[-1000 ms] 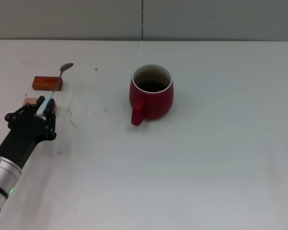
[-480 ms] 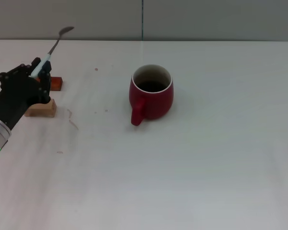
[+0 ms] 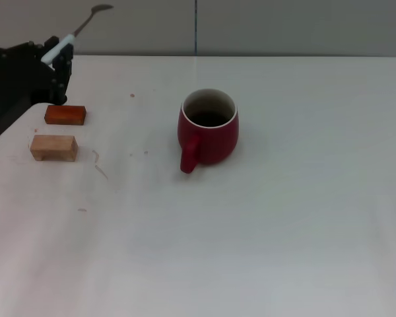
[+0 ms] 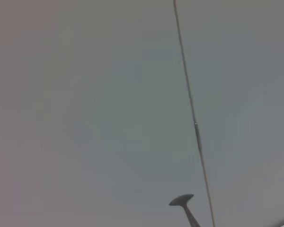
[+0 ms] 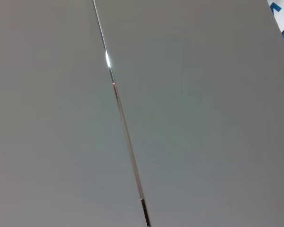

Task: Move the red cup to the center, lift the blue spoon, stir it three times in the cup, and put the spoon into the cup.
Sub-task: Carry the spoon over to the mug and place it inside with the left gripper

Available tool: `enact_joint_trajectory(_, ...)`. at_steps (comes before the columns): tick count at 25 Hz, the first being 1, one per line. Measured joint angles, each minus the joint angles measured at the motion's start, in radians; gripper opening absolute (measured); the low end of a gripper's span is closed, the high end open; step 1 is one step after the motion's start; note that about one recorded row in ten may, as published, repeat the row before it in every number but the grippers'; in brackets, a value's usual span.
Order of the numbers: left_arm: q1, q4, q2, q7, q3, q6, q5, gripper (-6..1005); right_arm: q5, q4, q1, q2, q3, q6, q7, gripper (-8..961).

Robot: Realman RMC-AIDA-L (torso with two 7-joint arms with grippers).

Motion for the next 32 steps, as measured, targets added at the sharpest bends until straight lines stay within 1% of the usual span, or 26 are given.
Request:
enact_joint_trajectory(1, 0.000, -0.039, 0.016, -0.006, 0.000, -0.030, 0.001, 170, 0.000, 0.000, 0.000, 0.000, 0.000, 0.000, 0.000, 817)
enact_joint_trajectory(2, -0.003, -0.115, 0.035, -0.007, -0.004, -0.113, 0.003, 170, 0.000, 0.000, 0.000, 0.000, 0.000, -0.002, 0.000, 817)
enact_joint_trajectory(3, -0.003, -0.115, 0.035, -0.007, -0.004, -0.113, 0.003, 170, 0.000, 0.000, 0.000, 0.000, 0.000, -0.002, 0.000, 817)
enact_joint_trajectory(5, -0.010, -0.166, 0.040, 0.002, -0.017, -0.187, 0.011, 170, 0.000, -0.001, 0.000, 0.000, 0.000, -0.007, 0.000, 817)
enact_joint_trajectory(7, -0.023, -0.228, 0.037, 0.042, -0.030, -0.288, 0.019, 170, 0.000, -0.003, -0.002, 0.000, 0.000, -0.011, 0.001, 817)
enact_joint_trajectory(8, -0.023, -0.228, 0.037, 0.042, -0.030, -0.288, 0.019, 170, 0.000, -0.003, -0.002, 0.000, 0.000, -0.011, 0.001, 817)
enact_joint_trajectory(11, -0.049, -0.279, 0.025, 0.113, -0.038, -0.398, 0.016, 170, 0.000, -0.003, -0.003, 0.000, 0.000, -0.011, 0.002, 817)
enact_joint_trajectory(12, -0.076, -0.306, 0.011, 0.172, -0.053, -0.477, 0.009, 170, 0.000, -0.003, -0.003, 0.000, 0.000, -0.012, 0.002, 817)
enact_joint_trajectory(13, -0.076, -0.306, 0.011, 0.172, -0.053, -0.477, 0.009, 170, 0.000, -0.003, -0.003, 0.000, 0.000, -0.012, 0.002, 817)
enact_joint_trajectory(14, -0.086, -0.312, 0.003, 0.193, -0.060, -0.500, 0.002, 170, 0.000, -0.003, -0.003, 0.000, 0.000, -0.012, 0.002, 817)
enact_joint_trajectory(16, -0.109, -0.326, -0.016, 0.261, -0.082, -0.553, -0.030, 170, 0.000, -0.003, -0.003, 0.000, 0.000, -0.012, 0.002, 817)
enact_joint_trajectory(17, -0.130, -0.331, -0.039, 0.363, -0.114, -0.603, -0.111, 170, 0.000, -0.003, -0.002, 0.000, 0.000, -0.012, 0.002, 817)
enact_joint_trajectory(18, -0.130, -0.331, -0.039, 0.363, -0.114, -0.603, -0.111, 170, 0.000, -0.003, -0.002, 0.000, 0.000, -0.012, 0.002, 817)
enact_joint_trajectory(19, -0.137, -0.332, -0.047, 0.413, -0.131, -0.623, -0.153, 170, 0.000, -0.003, -0.002, 0.000, 0.000, -0.012, 0.002, 817)
enact_joint_trajectory(20, -0.151, -0.332, -0.068, 0.505, -0.164, -0.665, -0.234, 170, 0.000, -0.003, -0.002, 0.001, 0.000, -0.012, 0.002, 817)
enact_joint_trajectory(21, -0.159, -0.332, -0.084, 0.570, -0.192, -0.695, -0.286, 170, 0.000, -0.003, -0.002, 0.001, 0.000, -0.012, 0.002, 817)
enact_joint_trajectory(22, -0.171, -0.332, -0.131, 0.717, -0.261, -0.772, -0.381, 170, 0.000, -0.003, -0.003, 0.001, 0.000, -0.012, 0.002, 817)
enact_joint_trajectory(23, -0.171, -0.332, -0.131, 0.717, -0.261, -0.772, -0.381, 170, 0.000, -0.003, -0.003, 0.001, 0.000, -0.012, 0.002, 816)
enact_joint_trajectory(26, -0.190, -0.335, -0.233, 0.920, -0.402, -0.928, -0.479, 170, 0.001, -0.003, -0.004, 0.001, 0.000, -0.012, 0.002, 816)
enact_joint_trajectory(27, -0.216, -0.337, -0.289, 1.026, -0.507, -1.054, -0.525, 170, 0.001, -0.003, -0.005, 0.001, 0.000, -0.012, 0.002, 816)
enact_joint_trajectory(28, -0.216, -0.337, -0.289, 1.026, -0.507, -1.054, -0.525, 170, 0.001, -0.003, -0.005, 0.001, 0.000, -0.012, 0.002, 816)
enact_joint_trajectory(29, -0.232, -0.336, -0.299, 1.057, -0.546, -1.101, -0.544, 170, 0.002, -0.003, -0.005, 0.002, 0.000, -0.012, 0.002, 816)
enact_joint_trajectory(30, -0.246, -0.334, -0.298, 1.068, -0.563, -1.132, -0.555, 170, 0.002, -0.003, -0.005, 0.001, 0.000, -0.012, 0.002, 816)
enact_joint_trajectory(32, -0.272, -0.330, -0.289, 1.077, -0.583, -1.181, -0.565, 170, 0.003, -0.003, -0.005, 0.001, 0.000, -0.016, 0.003, 816)
